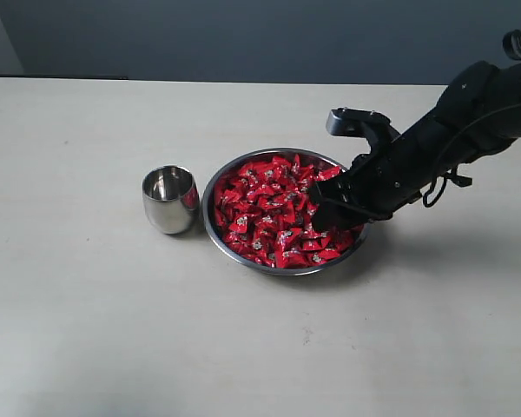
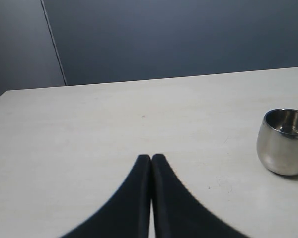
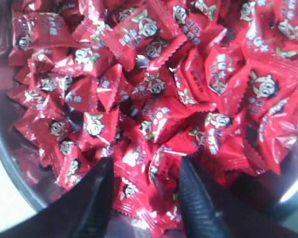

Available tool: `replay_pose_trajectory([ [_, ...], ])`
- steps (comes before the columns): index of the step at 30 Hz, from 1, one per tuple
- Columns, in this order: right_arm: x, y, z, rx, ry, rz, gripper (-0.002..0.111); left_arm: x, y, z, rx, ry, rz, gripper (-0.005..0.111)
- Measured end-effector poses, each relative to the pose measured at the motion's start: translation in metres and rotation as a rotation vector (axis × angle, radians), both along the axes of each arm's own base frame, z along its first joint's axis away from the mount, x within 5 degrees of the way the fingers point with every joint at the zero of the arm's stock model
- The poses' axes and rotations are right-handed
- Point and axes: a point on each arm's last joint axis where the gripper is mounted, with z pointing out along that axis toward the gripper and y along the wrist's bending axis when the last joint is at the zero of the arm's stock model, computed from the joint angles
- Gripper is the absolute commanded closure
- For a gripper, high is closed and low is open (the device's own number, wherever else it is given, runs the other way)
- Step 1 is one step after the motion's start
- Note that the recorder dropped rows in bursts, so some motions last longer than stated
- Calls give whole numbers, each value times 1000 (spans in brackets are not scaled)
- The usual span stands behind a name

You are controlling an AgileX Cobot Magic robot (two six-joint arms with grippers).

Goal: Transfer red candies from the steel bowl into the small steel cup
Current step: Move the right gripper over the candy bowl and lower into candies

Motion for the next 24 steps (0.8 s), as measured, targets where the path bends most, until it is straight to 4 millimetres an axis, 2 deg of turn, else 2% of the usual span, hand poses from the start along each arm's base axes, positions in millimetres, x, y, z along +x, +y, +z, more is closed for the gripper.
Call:
replay_pose_trajectory([
  [1,1,2,0,5,2,4,76,0,0,0,0,0,0,106],
  [2,1,3,-1,5,4,8,93,0,0,0,0,0,0,106],
  [4,2,8,-1,5,-1,19,108,0,0,0,0,0,0,106],
  [13,1,5,-1,-70,-38,50,109,0,0,0,0,0,0,106],
  [18,0,2,32,-45,-135,45,109,0,0,0,0,0,0,106],
  [19,-1,2,34,-43,-140,45,108,0,0,0,0,0,0,106],
  [21,-1,2,34,-42,-137,47,95,0,0,0,0,0,0,106],
  [22,-1,2,32,-45,-129,51,80,0,0,0,0,0,0,106],
  [24,-2,3,22,-56,-88,59,65,0,0,0,0,0,0,106],
])
